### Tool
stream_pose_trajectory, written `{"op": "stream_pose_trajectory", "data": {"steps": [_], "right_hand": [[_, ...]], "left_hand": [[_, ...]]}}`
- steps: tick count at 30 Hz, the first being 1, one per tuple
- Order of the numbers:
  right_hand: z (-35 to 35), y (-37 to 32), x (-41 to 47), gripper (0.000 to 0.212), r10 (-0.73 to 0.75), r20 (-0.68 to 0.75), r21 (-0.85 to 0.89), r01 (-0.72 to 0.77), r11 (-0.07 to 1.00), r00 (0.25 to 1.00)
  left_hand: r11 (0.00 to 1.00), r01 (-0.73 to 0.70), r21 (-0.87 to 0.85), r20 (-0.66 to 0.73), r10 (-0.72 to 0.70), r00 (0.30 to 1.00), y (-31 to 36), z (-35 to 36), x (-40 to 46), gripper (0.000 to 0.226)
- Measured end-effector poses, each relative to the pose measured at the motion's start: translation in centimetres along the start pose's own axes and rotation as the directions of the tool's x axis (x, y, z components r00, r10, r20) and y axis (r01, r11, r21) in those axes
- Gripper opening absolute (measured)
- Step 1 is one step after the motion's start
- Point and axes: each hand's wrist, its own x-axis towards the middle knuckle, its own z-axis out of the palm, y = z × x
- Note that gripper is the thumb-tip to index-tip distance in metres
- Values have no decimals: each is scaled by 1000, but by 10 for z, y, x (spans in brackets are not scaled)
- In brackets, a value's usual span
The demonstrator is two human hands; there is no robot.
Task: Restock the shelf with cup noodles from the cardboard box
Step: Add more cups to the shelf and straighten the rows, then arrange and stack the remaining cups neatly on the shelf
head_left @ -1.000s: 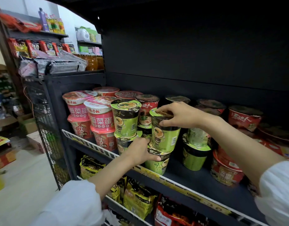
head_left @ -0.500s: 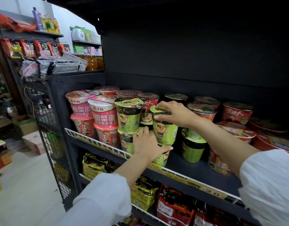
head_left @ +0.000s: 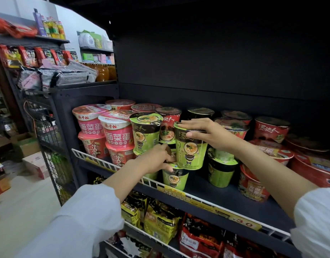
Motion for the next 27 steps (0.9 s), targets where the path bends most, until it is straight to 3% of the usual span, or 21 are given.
{"op": "stream_pose_trajectory", "data": {"steps": [5, 10, 17, 21, 27], "right_hand": [[7, -6, -4, 56, -15, -3, -173, 14, 985, 1000], [16, -3, 6, 52, -57, -88, -149, 43, 988, 994], [27, 1, 16, 55, -64, -178, -44, 57, 997, 982], [28, 4, 18, 58, -15, -210, 2, 16, 1000, 978], [27, 3, 21, 61, -6, -157, -66, -4, 998, 988]], "left_hand": [[997, -71, 7, -95, 71, 993, -4, 8, -5, 35], [975, -126, -184, -200, 89, 976, -11, 14, -11, 33], [925, 42, -378, -329, -177, 928, -6, 18, -12, 41], [914, 73, -400, -357, -228, 906, -1, 24, -9, 49], [958, 64, -280, -403, -178, 898, 0, 23, -20, 43]]}}
